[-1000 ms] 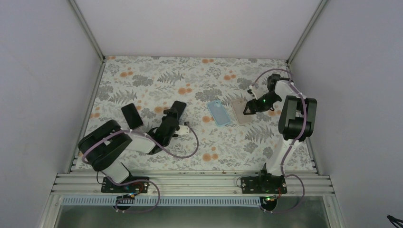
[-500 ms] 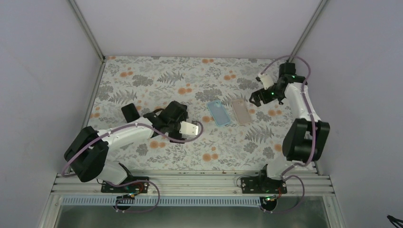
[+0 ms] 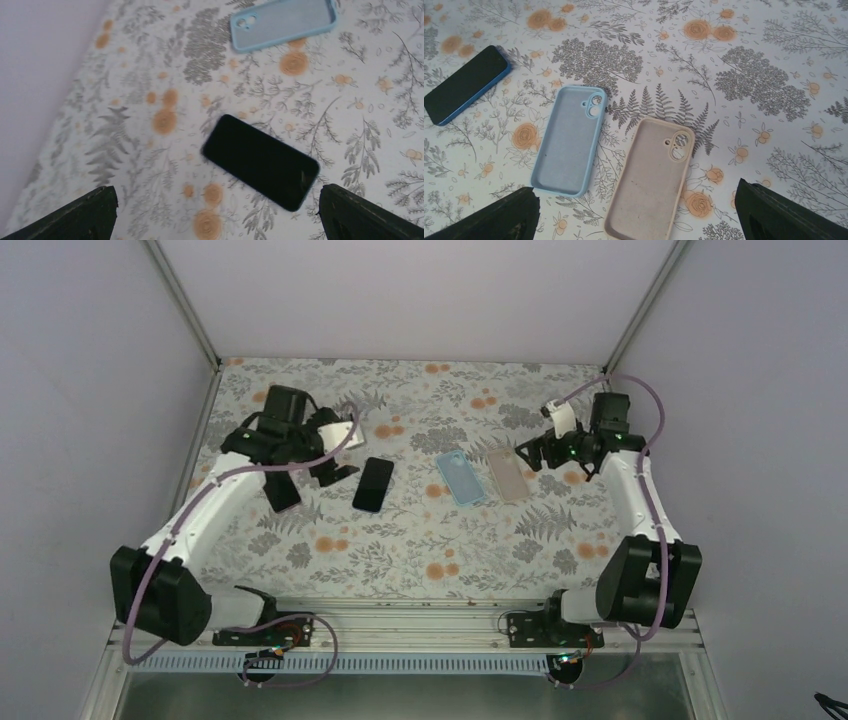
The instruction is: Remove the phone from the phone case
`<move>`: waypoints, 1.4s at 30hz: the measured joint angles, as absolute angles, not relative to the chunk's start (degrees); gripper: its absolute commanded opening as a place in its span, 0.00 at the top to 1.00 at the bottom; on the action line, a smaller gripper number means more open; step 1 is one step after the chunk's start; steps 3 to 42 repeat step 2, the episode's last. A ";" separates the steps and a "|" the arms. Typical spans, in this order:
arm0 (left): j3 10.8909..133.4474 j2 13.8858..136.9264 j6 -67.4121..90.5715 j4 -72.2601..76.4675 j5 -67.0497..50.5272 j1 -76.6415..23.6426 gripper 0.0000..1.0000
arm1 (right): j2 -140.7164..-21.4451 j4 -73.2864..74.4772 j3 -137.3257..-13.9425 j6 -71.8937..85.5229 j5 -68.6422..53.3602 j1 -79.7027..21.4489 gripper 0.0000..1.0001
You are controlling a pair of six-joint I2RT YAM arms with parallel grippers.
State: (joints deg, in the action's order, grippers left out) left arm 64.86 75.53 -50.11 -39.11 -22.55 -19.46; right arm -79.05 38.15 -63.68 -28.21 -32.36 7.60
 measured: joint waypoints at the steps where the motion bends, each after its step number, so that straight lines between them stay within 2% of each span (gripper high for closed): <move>1: 65.32 74.78 -50.09 -39.13 -23.09 -18.28 0.00 | -79.05 38.02 -63.59 -28.25 -32.64 7.60 0.00; 42: 65.39 73.82 -49.89 -39.13 -23.70 -17.32 0.00 | -79.05 37.89 -63.46 -28.34 -33.19 7.60 0.00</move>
